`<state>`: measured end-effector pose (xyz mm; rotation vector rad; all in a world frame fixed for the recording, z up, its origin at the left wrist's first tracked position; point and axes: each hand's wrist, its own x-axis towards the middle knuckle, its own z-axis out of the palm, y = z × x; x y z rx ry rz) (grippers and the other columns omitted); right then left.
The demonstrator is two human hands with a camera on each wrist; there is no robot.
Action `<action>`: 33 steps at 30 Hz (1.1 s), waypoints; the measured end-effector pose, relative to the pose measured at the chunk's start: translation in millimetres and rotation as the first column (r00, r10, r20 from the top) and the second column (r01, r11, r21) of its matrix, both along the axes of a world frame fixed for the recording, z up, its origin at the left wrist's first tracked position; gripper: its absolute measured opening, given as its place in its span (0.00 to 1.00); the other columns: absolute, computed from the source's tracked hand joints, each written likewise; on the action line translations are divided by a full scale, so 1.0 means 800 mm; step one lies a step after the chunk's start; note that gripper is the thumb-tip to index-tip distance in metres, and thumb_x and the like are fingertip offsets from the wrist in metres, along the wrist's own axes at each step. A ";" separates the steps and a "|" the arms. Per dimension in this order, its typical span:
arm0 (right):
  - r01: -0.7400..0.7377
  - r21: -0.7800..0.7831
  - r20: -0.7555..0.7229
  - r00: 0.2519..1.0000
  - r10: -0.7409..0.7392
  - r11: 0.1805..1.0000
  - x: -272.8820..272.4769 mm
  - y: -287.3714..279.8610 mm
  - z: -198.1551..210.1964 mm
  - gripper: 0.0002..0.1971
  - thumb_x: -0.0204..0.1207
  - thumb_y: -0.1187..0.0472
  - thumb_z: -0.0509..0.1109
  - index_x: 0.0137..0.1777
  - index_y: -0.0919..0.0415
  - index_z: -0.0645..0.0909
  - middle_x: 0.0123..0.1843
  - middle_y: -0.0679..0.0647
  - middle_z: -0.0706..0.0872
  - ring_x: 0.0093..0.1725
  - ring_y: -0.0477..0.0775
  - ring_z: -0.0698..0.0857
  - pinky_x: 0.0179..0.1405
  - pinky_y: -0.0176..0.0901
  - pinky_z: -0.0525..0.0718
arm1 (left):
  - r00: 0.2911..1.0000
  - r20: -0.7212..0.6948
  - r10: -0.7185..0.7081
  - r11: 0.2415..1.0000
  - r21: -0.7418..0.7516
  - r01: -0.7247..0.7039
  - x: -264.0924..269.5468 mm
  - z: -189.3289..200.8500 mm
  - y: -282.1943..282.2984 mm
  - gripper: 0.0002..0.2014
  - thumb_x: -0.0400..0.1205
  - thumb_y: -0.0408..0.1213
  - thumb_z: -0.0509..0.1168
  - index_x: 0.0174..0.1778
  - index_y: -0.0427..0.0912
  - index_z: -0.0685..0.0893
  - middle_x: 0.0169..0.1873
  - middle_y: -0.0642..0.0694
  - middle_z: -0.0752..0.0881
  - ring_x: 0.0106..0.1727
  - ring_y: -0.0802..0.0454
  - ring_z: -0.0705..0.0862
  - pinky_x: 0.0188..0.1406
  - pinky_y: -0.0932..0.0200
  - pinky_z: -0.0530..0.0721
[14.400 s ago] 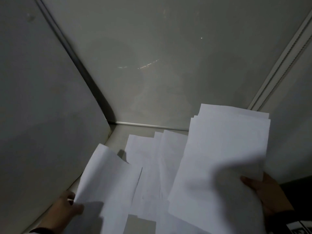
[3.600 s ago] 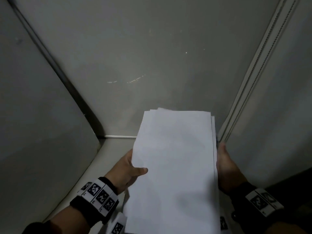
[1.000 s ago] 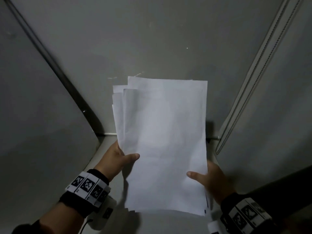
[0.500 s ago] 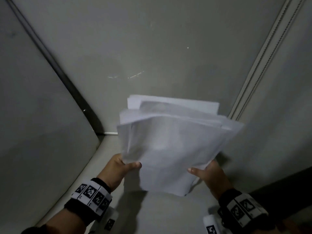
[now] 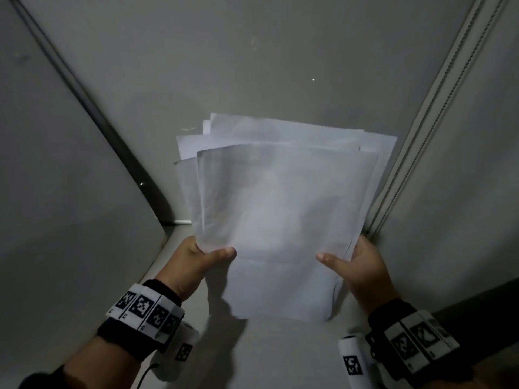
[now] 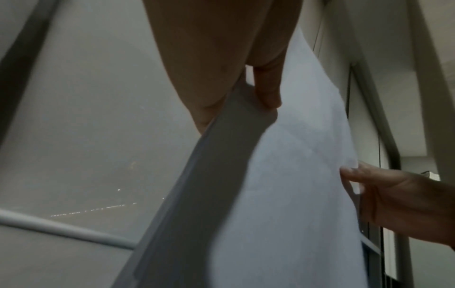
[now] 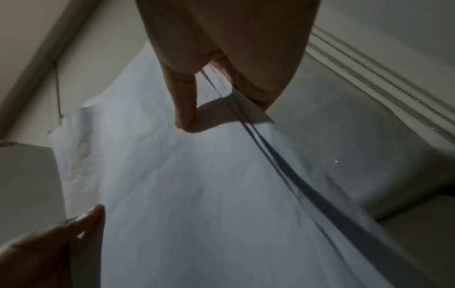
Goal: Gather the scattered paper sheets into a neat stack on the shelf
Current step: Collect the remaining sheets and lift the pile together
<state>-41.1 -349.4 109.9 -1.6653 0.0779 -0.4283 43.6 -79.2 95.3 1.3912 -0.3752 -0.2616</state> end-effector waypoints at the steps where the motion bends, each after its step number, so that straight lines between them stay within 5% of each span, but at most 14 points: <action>1: 0.005 0.004 -0.022 1.000 -0.005 1.000 0.001 0.000 -0.005 0.15 0.64 0.77 0.74 0.42 0.56 0.83 0.35 0.40 0.92 0.38 0.42 0.90 0.38 0.30 0.86 | 1.000 -0.002 -0.021 1.000 0.013 0.021 -0.002 -0.004 0.000 0.20 0.50 0.45 0.81 0.39 0.54 0.93 0.39 0.53 0.94 0.44 0.54 0.91 0.48 0.59 0.89; 4: 0.023 0.006 -0.165 0.986 -0.021 1.000 -0.005 0.008 -0.038 0.13 0.65 0.77 0.74 0.37 0.56 0.84 0.28 0.41 0.91 0.36 0.51 0.88 0.33 0.28 0.84 | 0.996 -0.090 -0.015 0.997 0.069 0.021 -0.010 -0.040 0.001 0.33 0.40 0.51 0.86 0.43 0.49 0.91 0.41 0.51 0.94 0.44 0.52 0.92 0.42 0.61 0.91; 6: 0.017 0.025 -0.232 0.973 -0.011 1.000 -0.012 0.016 -0.056 0.13 0.67 0.76 0.73 0.36 0.55 0.85 0.30 0.41 0.90 0.33 0.44 0.89 0.29 0.26 0.82 | 0.990 -0.143 -0.010 0.997 0.074 0.021 -0.018 -0.062 -0.001 0.36 0.40 0.50 0.86 0.45 0.47 0.89 0.39 0.51 0.94 0.42 0.51 0.92 0.35 0.66 0.89; 8: 0.022 0.037 -0.234 0.972 -0.013 0.999 -0.015 0.019 -0.059 0.13 0.68 0.75 0.73 0.36 0.54 0.84 0.28 0.40 0.90 0.32 0.38 0.89 0.29 0.27 0.82 | 0.987 -0.159 0.027 0.997 0.072 -0.016 -0.020 -0.071 -0.003 0.30 0.46 0.44 0.86 0.45 0.46 0.88 0.36 0.52 0.94 0.38 0.54 0.92 0.32 0.69 0.87; 10: 0.033 0.010 -0.206 0.978 -0.030 0.999 -0.010 0.019 -0.046 0.12 0.68 0.74 0.73 0.40 0.53 0.84 0.31 0.40 0.91 0.37 0.44 0.90 0.33 0.32 0.84 | 0.989 -0.134 0.067 0.998 0.025 -0.064 -0.021 -0.058 -0.006 0.19 0.56 0.35 0.79 0.43 0.45 0.87 0.31 0.55 0.93 0.33 0.59 0.90 0.29 0.70 0.86; 12: 0.040 0.047 -0.142 0.989 -0.033 0.998 -0.005 0.015 -0.026 0.16 0.67 0.77 0.72 0.47 0.55 0.81 0.35 0.41 0.92 0.39 0.44 0.90 0.35 0.33 0.86 | 0.991 -0.097 0.088 0.995 -0.028 -0.092 -0.018 -0.043 -0.006 0.22 0.54 0.39 0.79 0.44 0.44 0.85 0.31 0.56 0.93 0.33 0.63 0.90 0.31 0.65 0.87; 15: 0.062 0.078 -0.081 0.995 -0.055 0.995 -0.009 0.002 0.000 0.24 0.65 0.76 0.74 0.57 0.55 0.76 0.43 0.44 0.90 0.39 0.37 0.89 0.33 0.28 0.84 | 0.980 -0.188 0.061 0.952 -0.284 -0.114 -0.007 -0.027 -0.001 0.42 0.50 0.48 0.86 0.60 0.37 0.83 0.52 0.43 0.92 0.51 0.47 0.91 0.44 0.52 0.91; 18: 0.097 0.195 -0.099 0.992 -0.078 0.976 -0.020 -0.012 0.003 0.22 0.68 0.76 0.71 0.61 0.61 0.75 0.40 0.46 0.90 0.35 0.34 0.88 0.32 0.24 0.83 | 0.926 -0.375 -0.033 0.856 -0.489 -0.167 -0.003 -0.022 0.007 0.52 0.50 0.45 0.87 0.70 0.31 0.76 0.64 0.35 0.85 0.58 0.44 0.89 0.45 0.53 0.91; 20: 0.018 0.389 -0.085 0.996 0.016 0.921 -0.026 -0.006 -0.006 0.22 0.67 0.75 0.70 0.62 0.67 0.75 0.38 0.51 0.92 0.38 0.42 0.90 0.36 0.31 0.86 | 0.902 -0.425 -0.071 0.804 -0.559 -0.200 -0.007 -0.022 0.003 0.50 0.53 0.41 0.86 0.71 0.33 0.76 0.65 0.36 0.84 0.58 0.46 0.89 0.45 0.54 0.91; 22: -0.094 0.546 -0.041 0.989 0.139 0.832 -0.034 0.015 -0.015 0.23 0.61 0.71 0.70 0.57 0.56 0.81 0.47 0.54 0.92 0.48 0.52 0.90 0.44 0.44 0.88 | 0.881 -0.466 -0.080 0.780 -0.580 -0.237 -0.017 -0.025 -0.009 0.34 0.64 0.36 0.78 0.68 0.34 0.79 0.63 0.37 0.85 0.55 0.46 0.90 0.45 0.50 0.92; 24: -0.062 0.556 -0.067 0.991 0.119 0.829 -0.038 0.034 -0.022 0.19 0.59 0.69 0.72 0.49 0.51 0.86 0.51 0.55 0.92 0.55 0.59 0.88 0.56 0.57 0.84 | 0.867 -0.491 -0.084 0.778 -0.576 -0.251 -0.029 -0.031 -0.024 0.18 0.72 0.34 0.66 0.58 0.36 0.86 0.58 0.39 0.88 0.51 0.46 0.92 0.49 0.45 0.91; 26: 0.005 0.519 -0.153 0.984 0.087 0.855 -0.039 0.042 -0.019 0.11 0.67 0.59 0.68 0.47 0.50 0.88 0.52 0.55 0.92 0.57 0.61 0.86 0.62 0.61 0.79 | 0.863 -0.496 -0.097 0.792 -0.563 -0.234 -0.038 -0.035 -0.035 0.14 0.73 0.34 0.64 0.50 0.38 0.91 0.53 0.40 0.91 0.49 0.46 0.92 0.49 0.46 0.90; 30: -0.074 0.689 -0.173 0.949 0.263 0.721 -0.043 0.038 -0.015 0.18 0.60 0.54 0.74 0.51 0.56 0.87 0.51 0.57 0.92 0.52 0.61 0.88 0.52 0.57 0.86 | 0.869 -0.488 -0.083 0.785 -0.569 -0.244 -0.043 -0.033 -0.039 0.15 0.70 0.34 0.66 0.51 0.34 0.89 0.49 0.39 0.92 0.46 0.47 0.93 0.37 0.54 0.92; 33: -0.040 0.500 -0.118 0.987 0.114 0.865 -0.044 0.037 -0.016 0.16 0.61 0.68 0.76 0.50 0.57 0.87 0.52 0.57 0.91 0.54 0.59 0.89 0.56 0.59 0.83 | 0.881 -0.471 -0.047 0.788 -0.560 -0.257 -0.040 -0.040 -0.033 0.15 0.80 0.29 0.61 0.37 0.32 0.93 0.40 0.39 0.94 0.40 0.48 0.93 0.32 0.58 0.91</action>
